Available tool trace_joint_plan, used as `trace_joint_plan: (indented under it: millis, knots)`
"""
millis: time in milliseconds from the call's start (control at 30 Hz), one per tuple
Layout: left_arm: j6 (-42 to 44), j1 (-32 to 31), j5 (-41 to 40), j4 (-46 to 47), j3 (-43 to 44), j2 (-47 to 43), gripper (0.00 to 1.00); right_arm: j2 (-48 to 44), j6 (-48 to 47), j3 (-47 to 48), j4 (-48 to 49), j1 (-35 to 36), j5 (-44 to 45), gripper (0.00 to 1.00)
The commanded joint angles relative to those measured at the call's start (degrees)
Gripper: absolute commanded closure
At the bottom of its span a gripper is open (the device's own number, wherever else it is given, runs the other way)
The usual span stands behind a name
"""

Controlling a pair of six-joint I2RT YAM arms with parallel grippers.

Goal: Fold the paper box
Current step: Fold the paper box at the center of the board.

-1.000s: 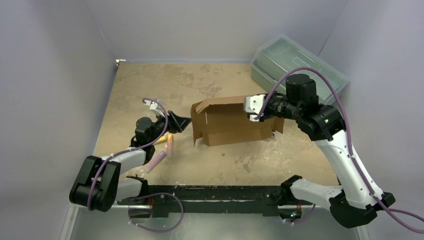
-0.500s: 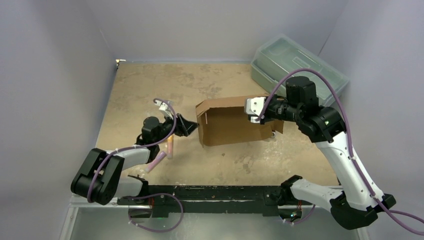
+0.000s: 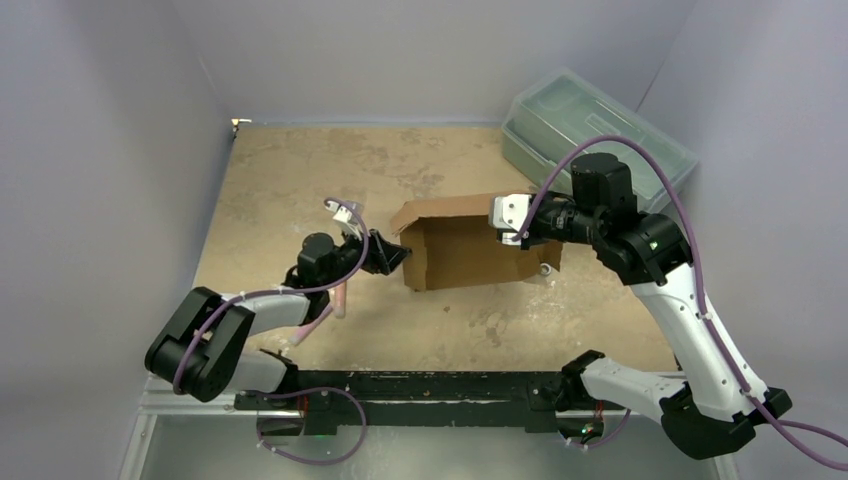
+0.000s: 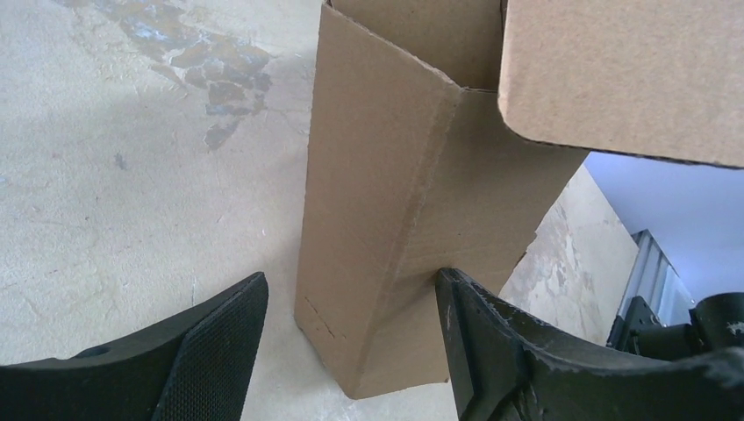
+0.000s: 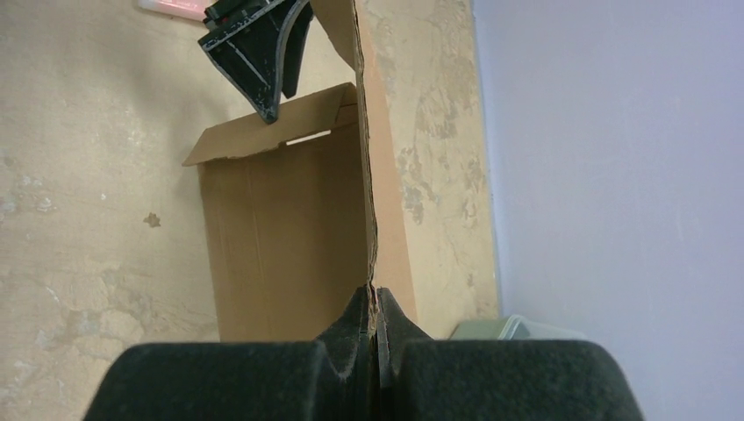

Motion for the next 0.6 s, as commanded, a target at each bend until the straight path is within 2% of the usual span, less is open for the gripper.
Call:
trace_joint_plan:
  millis: [0,333,567]
  knots:
    - [2.40,-2.25,-7.38,1.00,1.94,-0.55,0.30,-0.99,1.72,-0.23,0.75,0.25,-3.62,1.00]
    - [2.08,-9.23,-22.87,5.46,-0.33,-1.64,0.27,-1.59,4.47,-1.24,2.14,0.26,-3.57,1.00]
    - [3.81,-11.48,-28.58,5.98,-1.82,-2.38,0.24,-1.69,5.67,-1.25,2.69,0.26,-3.50,1.00]
